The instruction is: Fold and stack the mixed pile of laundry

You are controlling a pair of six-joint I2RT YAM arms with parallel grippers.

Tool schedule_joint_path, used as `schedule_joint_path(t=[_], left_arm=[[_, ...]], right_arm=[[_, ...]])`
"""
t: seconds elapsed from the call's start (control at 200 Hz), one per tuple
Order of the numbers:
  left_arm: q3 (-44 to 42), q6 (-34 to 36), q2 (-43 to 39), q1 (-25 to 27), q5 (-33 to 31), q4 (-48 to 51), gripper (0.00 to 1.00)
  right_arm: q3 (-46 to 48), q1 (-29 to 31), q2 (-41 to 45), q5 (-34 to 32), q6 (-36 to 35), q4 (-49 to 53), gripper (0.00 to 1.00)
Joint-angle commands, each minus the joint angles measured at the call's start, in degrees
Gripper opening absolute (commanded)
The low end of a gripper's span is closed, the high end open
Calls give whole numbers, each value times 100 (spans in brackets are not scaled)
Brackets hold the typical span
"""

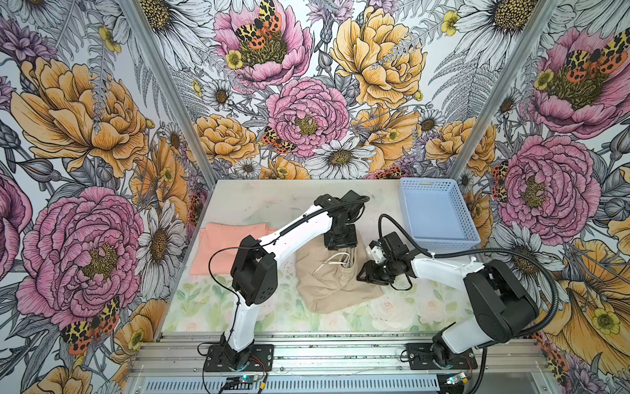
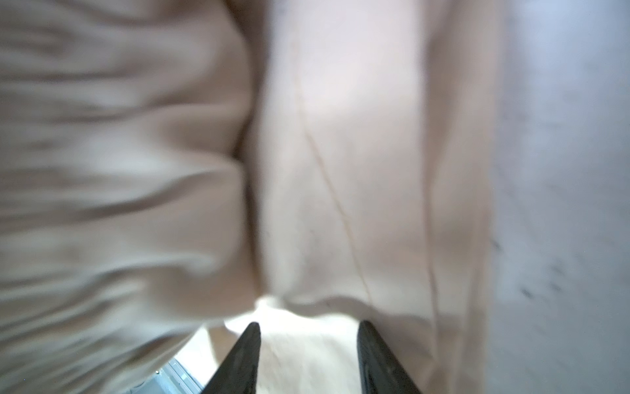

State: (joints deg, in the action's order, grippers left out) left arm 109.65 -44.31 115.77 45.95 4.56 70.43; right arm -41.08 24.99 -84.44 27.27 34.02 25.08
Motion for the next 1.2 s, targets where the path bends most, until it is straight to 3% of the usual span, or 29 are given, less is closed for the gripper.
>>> schedule_joint_path(t=[0.0,0.08,0.235,0.55,0.74,0.956,1.196], left_arm=[[240,-121,-327,-5,-53,-302,61],[158,-139,-632,-98,-149,-354,65],[-819,-104,-1602,-505,-291,-611,67],[-3234,-172,-3148,-1327,-129,-1463,67],[-3891,-205,-3512,-1505,-43,-1697,67],[-4266,-112,-3697,-1641,17,-1784,67],[-4511,-86,-3741,-1660,105,-1918,67]], right_arm=[[-102,-200,778,-874,-34,1269,52],[-287,-258,1223,-1319,-84,1952,53],[-725,-99,1547,-1339,-27,2237,56],[-2136,856,212,-1764,-75,2037,56],[-2199,963,-382,-1627,-131,1782,40],[-1747,949,-436,-1863,-150,1715,8],[-1393,770,-413,-1768,-182,1587,6]])
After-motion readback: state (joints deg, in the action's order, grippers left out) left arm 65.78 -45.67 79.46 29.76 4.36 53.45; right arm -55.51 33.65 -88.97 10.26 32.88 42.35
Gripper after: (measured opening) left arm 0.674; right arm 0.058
